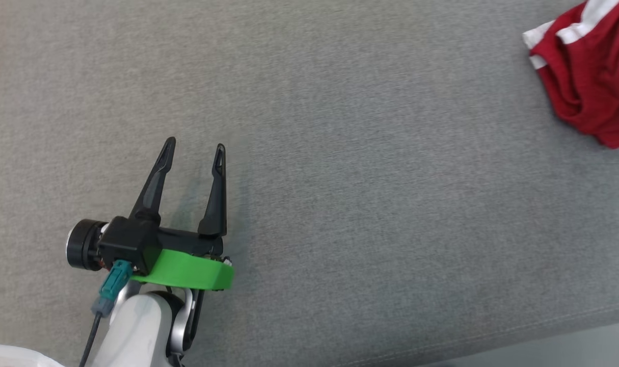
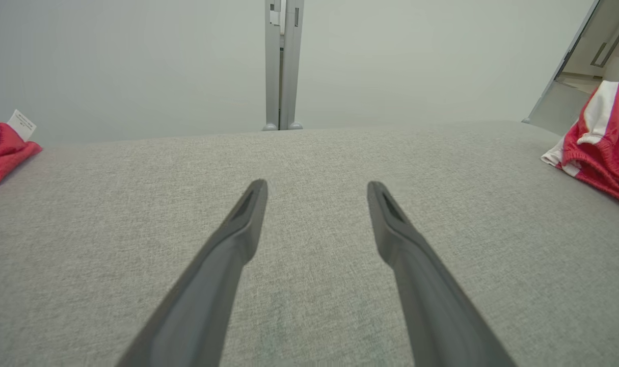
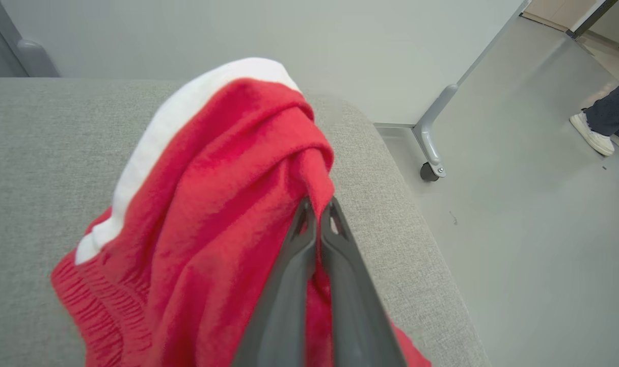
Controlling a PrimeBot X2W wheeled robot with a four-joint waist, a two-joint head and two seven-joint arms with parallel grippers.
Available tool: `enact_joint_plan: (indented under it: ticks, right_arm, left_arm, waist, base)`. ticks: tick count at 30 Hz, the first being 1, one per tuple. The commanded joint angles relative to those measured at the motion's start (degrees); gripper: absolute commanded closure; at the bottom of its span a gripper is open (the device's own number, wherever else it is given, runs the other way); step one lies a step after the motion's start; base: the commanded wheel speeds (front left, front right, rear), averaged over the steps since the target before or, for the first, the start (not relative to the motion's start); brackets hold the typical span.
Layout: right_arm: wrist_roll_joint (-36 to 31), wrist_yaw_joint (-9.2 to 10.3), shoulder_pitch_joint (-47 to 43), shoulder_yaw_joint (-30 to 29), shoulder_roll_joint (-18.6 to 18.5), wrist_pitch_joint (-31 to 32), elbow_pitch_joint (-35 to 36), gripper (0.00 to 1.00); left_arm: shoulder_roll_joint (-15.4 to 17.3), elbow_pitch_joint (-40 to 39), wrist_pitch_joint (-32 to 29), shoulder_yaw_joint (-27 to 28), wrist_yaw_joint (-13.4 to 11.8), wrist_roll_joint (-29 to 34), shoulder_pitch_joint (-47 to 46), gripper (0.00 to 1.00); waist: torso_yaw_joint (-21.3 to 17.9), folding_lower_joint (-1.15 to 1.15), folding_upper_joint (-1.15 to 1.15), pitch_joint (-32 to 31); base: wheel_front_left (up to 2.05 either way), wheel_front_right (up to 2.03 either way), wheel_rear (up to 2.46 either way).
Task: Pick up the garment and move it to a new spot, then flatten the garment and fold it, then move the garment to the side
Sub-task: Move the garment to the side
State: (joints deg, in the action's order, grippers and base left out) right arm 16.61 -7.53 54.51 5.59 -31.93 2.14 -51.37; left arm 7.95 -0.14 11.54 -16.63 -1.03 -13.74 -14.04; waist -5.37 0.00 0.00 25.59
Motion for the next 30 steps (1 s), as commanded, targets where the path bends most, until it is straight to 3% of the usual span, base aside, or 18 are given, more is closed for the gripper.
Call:
enact_joint_plan:
  ticks: [1,10,11,12,13,22,30]
  right_arm:
    - [-1.0,0.09,1.4,-0.3,-1.1,-0.1,-1.1,1.0]
    - [-5.3,0.1,4.7,-5.2,-4.4,-3.1,-7.3,1.0]
    - [-5.9,0.1,4.9,-6.4,-4.3,-4.2,-8.0,0.8]
    - [-6.3,0.1,4.8,-7.3,-3.9,-4.7,-8.7,0.17]
    - [-6.8,0.09,4.8,-8.2,-3.2,-5.1,-9.7,0.0]
    - [-12.8,0.09,5.8,-12.7,0.2,-11.3,-12.4,0.0]
    - [-12.9,0.09,3.8,-10.9,5.4,-15.2,-10.3,0.0]
  left_arm:
    - [0.3,-0.6,-0.2,-0.1,-0.3,0.2,0.4,0.0]
    - [0.2,-2.5,-0.2,-0.9,-0.8,0.4,0.2,0.0]
    - [0.3,-2.5,-0.2,-0.8,-0.9,0.4,0.1,0.0]
    - [0.3,-2.5,-0.2,-0.9,-0.9,0.3,0.1,0.0]
    - [0.4,-2.4,-0.2,-0.9,-0.9,0.2,0.0,0.0]
    - [0.2,-0.7,0.1,-1.4,-0.6,-0.7,-0.1,0.0]
    - [-0.8,3.5,1.8,-0.7,-0.8,-2.3,-0.3,0.0]
  waist:
    - [2.6,0.0,0.0,2.0]
    - [3.5,0.0,0.0,3.6]
    - [3.4,0.0,0.0,3.7]
    - [3.2,0.0,0.0,3.7]
    - [3.1,0.0,0.0,3.6]
    - [1.2,0.0,0.0,0.8]
    - [0.3,0.0,0.0,-5.7]
  base:
    - [0.0,0.0,0.0]
    - [0.0,0.0,0.0]
    - [0.0,0.0,0.0]
    - [0.0,0.0,0.0]
    - [0.0,0.0,0.0]
    - [0.0,0.0,0.0]
    - [0.0,0.0,0.0]
